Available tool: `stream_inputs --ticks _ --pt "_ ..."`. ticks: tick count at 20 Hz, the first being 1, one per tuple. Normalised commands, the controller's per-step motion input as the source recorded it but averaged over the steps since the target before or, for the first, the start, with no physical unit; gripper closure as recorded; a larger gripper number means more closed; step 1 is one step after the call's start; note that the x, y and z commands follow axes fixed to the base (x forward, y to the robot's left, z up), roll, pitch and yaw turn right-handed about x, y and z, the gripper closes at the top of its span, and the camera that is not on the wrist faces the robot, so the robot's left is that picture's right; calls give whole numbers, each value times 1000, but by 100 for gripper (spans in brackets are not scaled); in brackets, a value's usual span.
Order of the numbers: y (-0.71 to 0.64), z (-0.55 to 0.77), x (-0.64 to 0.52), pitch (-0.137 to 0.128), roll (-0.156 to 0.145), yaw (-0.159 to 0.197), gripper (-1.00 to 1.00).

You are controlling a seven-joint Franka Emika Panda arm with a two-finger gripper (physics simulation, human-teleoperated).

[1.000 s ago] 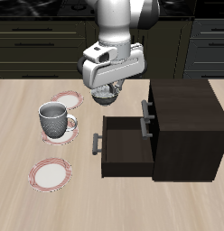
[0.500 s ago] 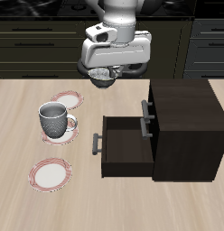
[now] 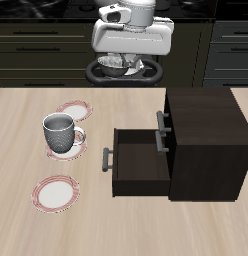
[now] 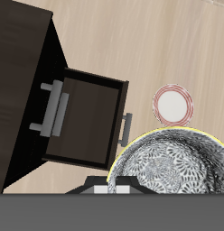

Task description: Place the bowl on top of the cabinet

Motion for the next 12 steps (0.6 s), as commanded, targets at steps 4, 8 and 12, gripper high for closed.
stream_inputs --ticks 4,8,12 --pt "62 260 -101 -71 -22 -9 100" --pt "64 26 28 -14 -3 12 100" --pt "216 55 -29 -19 9 -27 100"
